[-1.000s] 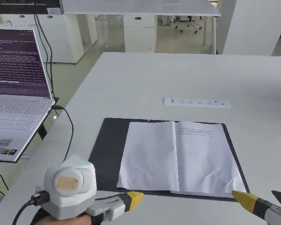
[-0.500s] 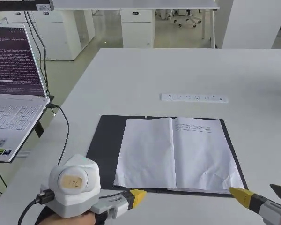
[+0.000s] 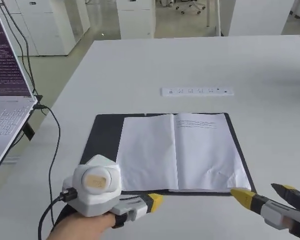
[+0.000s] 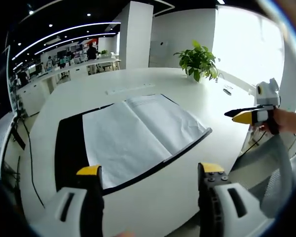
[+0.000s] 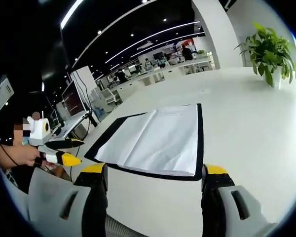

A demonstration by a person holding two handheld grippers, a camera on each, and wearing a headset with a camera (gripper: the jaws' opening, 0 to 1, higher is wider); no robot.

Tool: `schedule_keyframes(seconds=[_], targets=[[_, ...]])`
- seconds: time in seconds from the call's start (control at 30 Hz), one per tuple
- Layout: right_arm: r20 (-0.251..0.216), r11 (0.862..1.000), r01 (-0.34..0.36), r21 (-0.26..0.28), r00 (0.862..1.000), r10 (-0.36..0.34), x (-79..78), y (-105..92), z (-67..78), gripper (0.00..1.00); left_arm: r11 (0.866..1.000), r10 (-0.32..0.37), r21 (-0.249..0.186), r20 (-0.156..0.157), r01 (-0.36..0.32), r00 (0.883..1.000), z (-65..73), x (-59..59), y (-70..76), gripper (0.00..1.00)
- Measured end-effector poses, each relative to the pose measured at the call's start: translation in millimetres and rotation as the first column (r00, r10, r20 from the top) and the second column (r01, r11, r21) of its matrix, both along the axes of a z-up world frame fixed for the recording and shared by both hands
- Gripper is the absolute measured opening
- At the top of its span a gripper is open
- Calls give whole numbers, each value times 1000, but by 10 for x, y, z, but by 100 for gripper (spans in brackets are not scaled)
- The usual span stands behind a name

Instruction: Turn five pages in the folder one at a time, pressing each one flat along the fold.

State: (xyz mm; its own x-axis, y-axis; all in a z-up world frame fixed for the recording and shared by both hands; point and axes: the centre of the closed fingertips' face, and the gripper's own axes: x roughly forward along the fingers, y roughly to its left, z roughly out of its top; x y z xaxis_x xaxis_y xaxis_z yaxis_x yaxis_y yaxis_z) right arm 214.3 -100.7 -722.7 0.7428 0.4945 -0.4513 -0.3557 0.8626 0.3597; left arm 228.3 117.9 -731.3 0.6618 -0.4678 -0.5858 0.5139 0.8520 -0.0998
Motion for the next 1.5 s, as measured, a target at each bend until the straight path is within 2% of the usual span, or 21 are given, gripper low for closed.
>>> schedule_keyframes(seconds=[0.23,0.47,0.67,0.73,1.1,1.3,1.5], targets=[[-8,1000,-11,3,1000,11,0,15,-33,77,996,-82,18,16,82,997,-65,217,-389,74],[-14,1000,-4,20,1000,4,64,-50,-83,75,991,-132,42,37,131,990,-150,424,-658,68],[-11,1000,-8,28,1000,8,109,-49,-130,72,983,-178,58,54,175,983,-239,551,-891,65],[-16,999,-14,32,1000,15,122,-42,-156,70,980,-191,59,49,188,980,-282,586,-971,63],[-23,999,-24,47,999,25,215,-18,-261,66,969,-241,68,55,238,969,-498,718,-1376,59],[-33,998,-5,65,999,7,260,-44,-308,65,967,-246,73,47,243,968,-614,764,-1522,58],[-39,997,15,77,999,-12,281,-78,-329,64,970,-237,69,33,234,971,-706,771,-1593,56]])
